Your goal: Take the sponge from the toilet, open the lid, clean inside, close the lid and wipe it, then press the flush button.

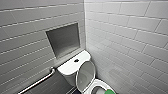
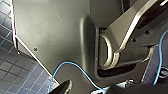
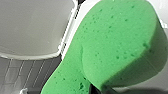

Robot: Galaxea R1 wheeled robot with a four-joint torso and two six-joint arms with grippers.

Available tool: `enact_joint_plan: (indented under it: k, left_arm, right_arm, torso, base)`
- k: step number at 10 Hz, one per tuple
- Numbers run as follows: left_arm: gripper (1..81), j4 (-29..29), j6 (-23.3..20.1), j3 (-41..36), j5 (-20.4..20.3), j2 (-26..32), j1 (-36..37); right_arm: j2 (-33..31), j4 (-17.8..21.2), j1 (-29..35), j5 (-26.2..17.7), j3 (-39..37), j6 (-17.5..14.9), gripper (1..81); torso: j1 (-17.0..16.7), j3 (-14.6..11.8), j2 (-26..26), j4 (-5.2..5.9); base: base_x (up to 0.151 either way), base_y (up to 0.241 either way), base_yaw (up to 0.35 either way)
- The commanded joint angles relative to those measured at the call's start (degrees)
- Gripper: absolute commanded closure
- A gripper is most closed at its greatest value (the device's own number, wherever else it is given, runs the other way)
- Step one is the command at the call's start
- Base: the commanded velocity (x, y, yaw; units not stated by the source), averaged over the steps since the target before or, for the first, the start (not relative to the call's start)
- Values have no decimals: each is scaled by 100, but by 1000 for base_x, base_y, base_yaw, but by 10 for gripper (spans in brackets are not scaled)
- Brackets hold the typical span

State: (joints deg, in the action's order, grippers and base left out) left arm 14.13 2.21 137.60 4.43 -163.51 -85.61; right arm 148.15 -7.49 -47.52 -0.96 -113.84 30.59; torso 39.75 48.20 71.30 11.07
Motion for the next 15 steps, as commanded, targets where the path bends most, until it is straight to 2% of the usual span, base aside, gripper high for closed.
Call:
enact_joint_plan:
  k: [1,5,6,8,10,12,15]
  left_arm:
    - [10,-59,-10,-22,419,46,-4]
    - [10,-59,-10,-22,410,11,-39]
    - [10,-59,-10,-22,410,-6,-39]
    - [10,-59,-10,-22,410,-15,-39]
    - [10,-59,-1,-13,401,-32,-39]
    - [10,-59,-1,-4,392,-59,-39]
    - [10,-59,-10,-4,392,-59,-39]
  right_arm:
    - [-108,186,1028,-238,-103,175,811]
    - [173,177,1380,-238,-331,211,811]
    - [322,204,1485,-255,-480,211,811]
    - [656,107,1749,-509,-769,203,811]
    - [876,81,2074,-800,-1157,176,811]
    - [1061,-323,2153,-905,-1271,185,811]
    - [1114,-579,2426,-1117,-1474,193,811]
  torso:
    - [0,517,0,0]
    - [2,1196,-4,0]
    - [4,914,-6,0]
    - [6,1055,-11,0]
    - [9,1071,-13,0]
    - [9,1071,-13,0]
    - [9,1073,-13,0]
  base:
    - [0,0,0]
    - [0,0,0]
    - [0,0,0]
    - [0,0,0]
    - [0,0,0]
    - [0,0,0]
    - [0,0,0]
